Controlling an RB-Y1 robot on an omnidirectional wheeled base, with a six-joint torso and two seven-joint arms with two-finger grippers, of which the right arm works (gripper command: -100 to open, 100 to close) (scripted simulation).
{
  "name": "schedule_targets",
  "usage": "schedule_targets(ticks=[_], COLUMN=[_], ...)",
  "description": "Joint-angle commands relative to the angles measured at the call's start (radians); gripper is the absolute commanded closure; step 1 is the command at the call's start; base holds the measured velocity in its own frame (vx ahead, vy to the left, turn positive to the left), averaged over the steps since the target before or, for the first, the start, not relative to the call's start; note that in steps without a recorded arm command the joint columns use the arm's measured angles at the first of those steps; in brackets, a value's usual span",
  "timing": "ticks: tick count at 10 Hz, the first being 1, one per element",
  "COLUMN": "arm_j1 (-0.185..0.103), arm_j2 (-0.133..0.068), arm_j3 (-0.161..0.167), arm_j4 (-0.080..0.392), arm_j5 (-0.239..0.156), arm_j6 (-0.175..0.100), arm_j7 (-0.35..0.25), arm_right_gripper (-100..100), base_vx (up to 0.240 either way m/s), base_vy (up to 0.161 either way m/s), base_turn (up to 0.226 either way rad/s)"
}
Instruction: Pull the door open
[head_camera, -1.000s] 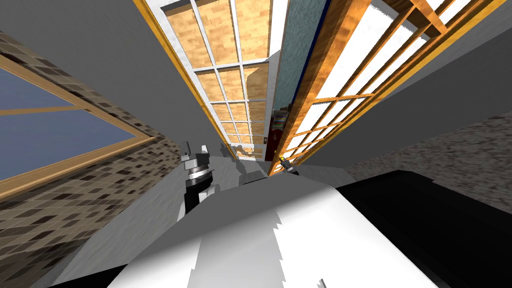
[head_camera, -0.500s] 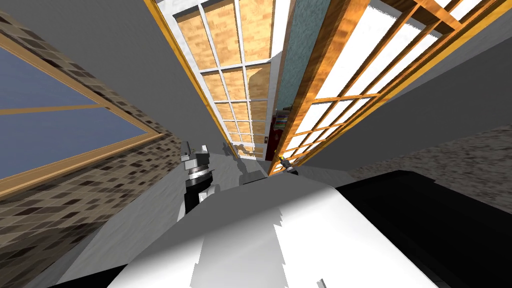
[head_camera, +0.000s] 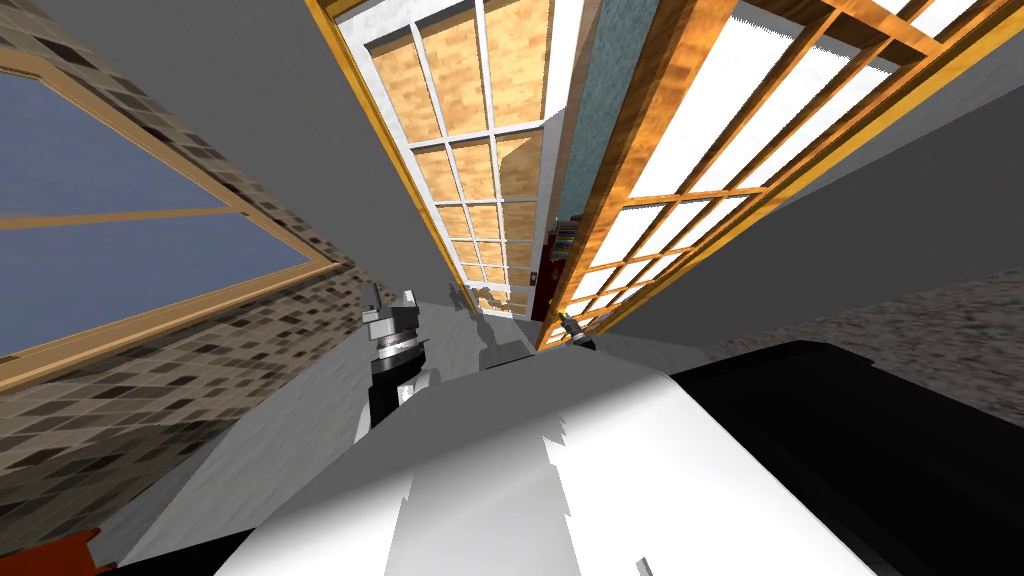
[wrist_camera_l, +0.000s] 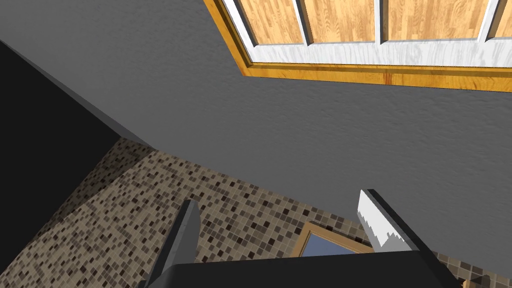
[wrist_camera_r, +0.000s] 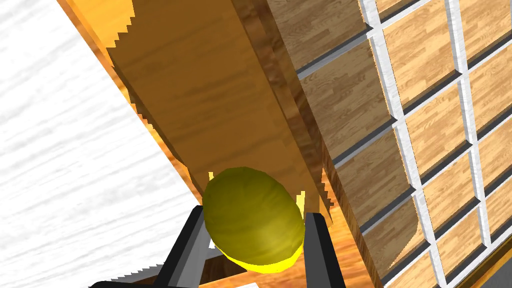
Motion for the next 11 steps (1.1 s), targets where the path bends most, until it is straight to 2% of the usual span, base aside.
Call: schedule_targets(ticks=[1,11], arm_j1=[-0.001,-0.023], arm_j2=[0.002,0.006], arm_j3=[0.003,0.037], arm_j4=[0.002,0.008], arm_j5=[-0.007,-0.100], arm_j6=[0.002,0.027], arm_j7=[-0.029,-0.292], arm_right_gripper=[100,100], base_vx=[-0.037,-0.045], base_vy=[-0.025,-0.025], base_turn=[0.044,0.067])
